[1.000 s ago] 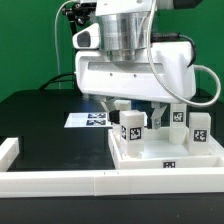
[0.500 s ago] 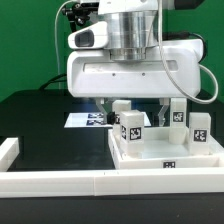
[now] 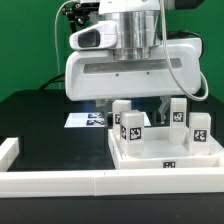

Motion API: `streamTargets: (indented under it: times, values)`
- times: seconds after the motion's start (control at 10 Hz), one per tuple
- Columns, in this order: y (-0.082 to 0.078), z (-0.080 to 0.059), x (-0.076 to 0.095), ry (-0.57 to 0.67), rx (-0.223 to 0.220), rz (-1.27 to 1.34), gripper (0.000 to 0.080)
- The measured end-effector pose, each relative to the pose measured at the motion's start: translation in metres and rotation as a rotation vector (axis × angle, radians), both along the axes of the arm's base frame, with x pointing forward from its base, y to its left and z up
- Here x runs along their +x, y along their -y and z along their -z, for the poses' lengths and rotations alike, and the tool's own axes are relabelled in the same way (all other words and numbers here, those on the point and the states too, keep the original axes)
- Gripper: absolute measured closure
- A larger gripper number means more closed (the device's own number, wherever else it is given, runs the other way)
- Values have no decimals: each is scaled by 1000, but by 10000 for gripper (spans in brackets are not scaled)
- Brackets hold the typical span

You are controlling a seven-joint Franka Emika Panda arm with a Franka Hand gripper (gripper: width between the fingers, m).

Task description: Assemble square table

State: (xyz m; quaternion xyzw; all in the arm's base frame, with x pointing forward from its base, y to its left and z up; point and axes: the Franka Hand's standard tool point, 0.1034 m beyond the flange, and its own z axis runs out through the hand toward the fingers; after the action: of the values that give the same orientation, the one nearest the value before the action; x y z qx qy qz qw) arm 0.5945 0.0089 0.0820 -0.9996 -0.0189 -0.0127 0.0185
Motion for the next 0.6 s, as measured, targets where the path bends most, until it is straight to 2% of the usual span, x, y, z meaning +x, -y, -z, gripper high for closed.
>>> streamTargets:
  times: [0.3,0.5,0.6]
  values:
    - [2,0,0,2,-10,-88,157]
    - [3,0,0,1,-10,-88,506]
    - [3,0,0,1,-10,-85,506]
